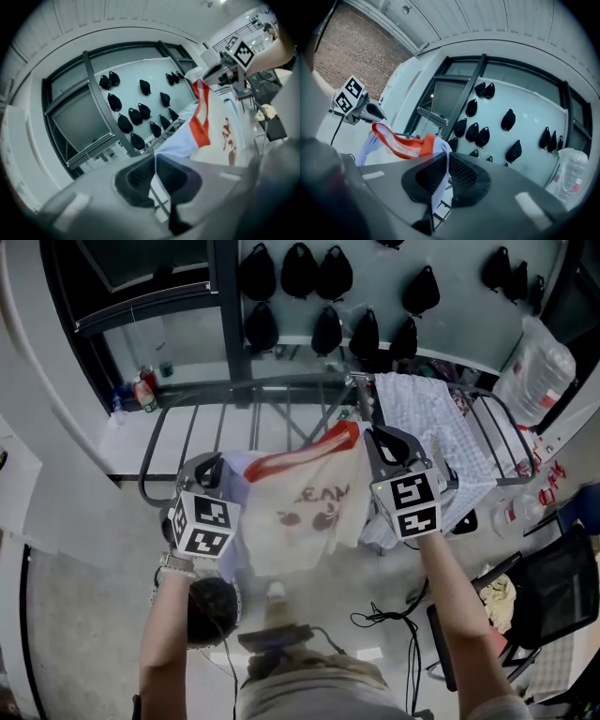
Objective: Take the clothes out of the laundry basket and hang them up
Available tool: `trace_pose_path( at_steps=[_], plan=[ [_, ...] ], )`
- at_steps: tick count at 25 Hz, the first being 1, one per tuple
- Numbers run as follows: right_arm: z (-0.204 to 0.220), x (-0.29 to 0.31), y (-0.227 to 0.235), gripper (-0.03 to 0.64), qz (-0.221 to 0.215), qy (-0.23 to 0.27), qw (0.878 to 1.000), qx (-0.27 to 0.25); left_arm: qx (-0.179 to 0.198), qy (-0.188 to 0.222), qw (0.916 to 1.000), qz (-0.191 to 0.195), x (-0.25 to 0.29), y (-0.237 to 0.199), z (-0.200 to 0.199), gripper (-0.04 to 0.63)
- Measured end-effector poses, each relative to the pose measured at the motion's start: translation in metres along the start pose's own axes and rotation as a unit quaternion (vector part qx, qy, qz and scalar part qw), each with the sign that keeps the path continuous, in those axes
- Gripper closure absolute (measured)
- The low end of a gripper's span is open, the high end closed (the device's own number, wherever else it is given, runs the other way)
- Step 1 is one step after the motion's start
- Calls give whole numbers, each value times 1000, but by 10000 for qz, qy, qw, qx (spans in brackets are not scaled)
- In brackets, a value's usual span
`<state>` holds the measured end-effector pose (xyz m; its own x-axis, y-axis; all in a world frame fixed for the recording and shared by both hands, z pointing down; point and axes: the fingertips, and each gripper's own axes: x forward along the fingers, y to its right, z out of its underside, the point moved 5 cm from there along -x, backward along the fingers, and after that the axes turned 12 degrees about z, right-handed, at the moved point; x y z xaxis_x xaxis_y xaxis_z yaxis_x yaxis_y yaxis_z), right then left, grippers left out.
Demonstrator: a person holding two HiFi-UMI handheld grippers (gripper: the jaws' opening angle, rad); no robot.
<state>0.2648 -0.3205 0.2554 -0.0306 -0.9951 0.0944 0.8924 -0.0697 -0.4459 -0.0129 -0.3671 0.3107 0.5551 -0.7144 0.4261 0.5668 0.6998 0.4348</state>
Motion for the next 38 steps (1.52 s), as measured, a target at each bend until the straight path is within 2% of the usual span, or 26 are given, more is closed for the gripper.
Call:
trace_pose_path(
  at_steps=[8, 14, 19, 28, 33, 36, 38],
  plan=[
    [23, 159, -3, 597, -64, -601, 9982, -53, -69, -364, 9972, 654, 136, -97, 21, 591],
    [48, 251, -6, 597, -132, -954, 9952, -186, -282, -500, 9951, 803, 216, -147, 36, 591],
    [62, 319, -6, 597, -149, -1138, 9929, -310, -299, -577, 9950, 754, 269, -193, 38, 591],
    [65, 419, 2, 597, 8, -1208, 9920, -354, -678, -524, 9952, 471, 344, -276, 36, 590],
    [64, 454, -1, 597, 25, -1207, 9923, -274, -777, -604, 9947, 314, 373, -299, 42, 589],
    [83, 469, -15, 597, -97, -1493, 9885, -230, -1043, -815, 9902, 441, 392, -291, 65, 586],
    [101, 472, -27, 597, -239, -1765, 9839, -158, -1209, -946, 9861, 629, 400, -278, 80, 541]
  ],
)
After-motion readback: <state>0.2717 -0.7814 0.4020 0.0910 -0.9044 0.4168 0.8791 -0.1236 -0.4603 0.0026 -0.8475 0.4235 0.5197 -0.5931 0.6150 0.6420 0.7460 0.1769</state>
